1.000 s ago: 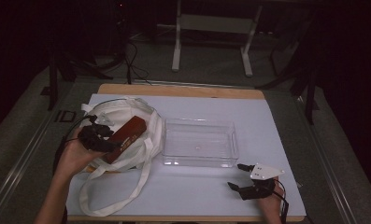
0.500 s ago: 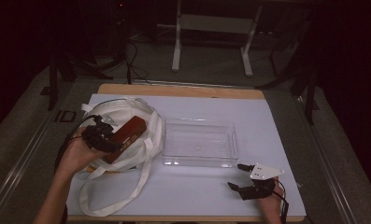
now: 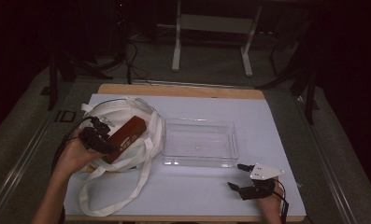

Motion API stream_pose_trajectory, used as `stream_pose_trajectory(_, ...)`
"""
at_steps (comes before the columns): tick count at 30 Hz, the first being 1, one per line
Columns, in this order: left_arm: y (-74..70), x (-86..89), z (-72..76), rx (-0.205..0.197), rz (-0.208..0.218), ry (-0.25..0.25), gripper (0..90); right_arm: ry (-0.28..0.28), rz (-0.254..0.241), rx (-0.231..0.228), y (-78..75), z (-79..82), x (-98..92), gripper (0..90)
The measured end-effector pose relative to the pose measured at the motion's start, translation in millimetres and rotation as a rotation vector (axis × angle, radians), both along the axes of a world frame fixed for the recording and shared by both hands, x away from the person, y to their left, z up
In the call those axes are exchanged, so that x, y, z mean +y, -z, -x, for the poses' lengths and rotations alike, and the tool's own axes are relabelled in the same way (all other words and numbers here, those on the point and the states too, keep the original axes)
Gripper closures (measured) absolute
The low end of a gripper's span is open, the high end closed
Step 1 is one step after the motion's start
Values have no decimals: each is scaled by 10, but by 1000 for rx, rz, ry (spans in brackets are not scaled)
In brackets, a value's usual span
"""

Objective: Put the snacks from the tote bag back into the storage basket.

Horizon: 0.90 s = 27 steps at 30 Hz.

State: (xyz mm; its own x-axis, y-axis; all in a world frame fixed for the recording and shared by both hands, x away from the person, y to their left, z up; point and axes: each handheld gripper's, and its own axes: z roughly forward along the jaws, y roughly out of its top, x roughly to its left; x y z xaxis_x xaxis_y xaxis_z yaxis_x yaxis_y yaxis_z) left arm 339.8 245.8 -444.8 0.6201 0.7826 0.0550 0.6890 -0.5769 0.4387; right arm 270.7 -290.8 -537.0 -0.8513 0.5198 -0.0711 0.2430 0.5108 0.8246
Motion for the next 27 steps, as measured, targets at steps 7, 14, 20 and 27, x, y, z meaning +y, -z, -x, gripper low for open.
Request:
stream_pose_trajectory(7, 77, 55, -15, 50, -17, -19, 378, 0, 1, 0, 0, 0, 1, 201)
stream_pose_trajectory(14, 102, 68, -61, 87, -23, -18, 386, 0, 4, 2, 0, 1, 3, 201)
stream_pose_trajectory(20, 145, 74, -105, 127, -22, -19, 383, 0, 4, 2, 0, 1, 3, 201)
stream_pose_trajectory(27, 239, 77, -141, 171, -21, -16, 383, 0, 4, 2, 0, 1, 3, 201)
